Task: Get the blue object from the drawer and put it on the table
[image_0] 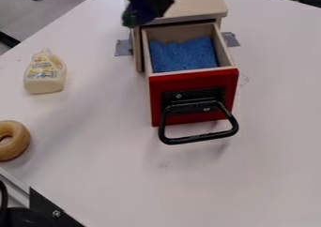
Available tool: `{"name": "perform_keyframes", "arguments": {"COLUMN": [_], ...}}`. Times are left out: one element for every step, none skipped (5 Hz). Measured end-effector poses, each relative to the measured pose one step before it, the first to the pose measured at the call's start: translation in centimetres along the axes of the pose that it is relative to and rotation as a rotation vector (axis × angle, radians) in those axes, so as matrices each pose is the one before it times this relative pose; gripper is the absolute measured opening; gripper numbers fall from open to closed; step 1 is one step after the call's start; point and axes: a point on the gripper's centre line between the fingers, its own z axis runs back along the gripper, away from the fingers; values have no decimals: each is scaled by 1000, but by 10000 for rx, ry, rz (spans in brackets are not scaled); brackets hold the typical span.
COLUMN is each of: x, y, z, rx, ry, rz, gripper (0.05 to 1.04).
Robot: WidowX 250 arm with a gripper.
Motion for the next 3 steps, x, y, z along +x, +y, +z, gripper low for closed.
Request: {"name": "perform_keyframes", "arguments": {"x": [-2101,-2014,-2390], "y": [1685,897,803], "z": [1443,132,-320], "rx": [729,352,236], "ry": [963,447,494], "rz": [369,195,128], "gripper": [724,724,724]}}
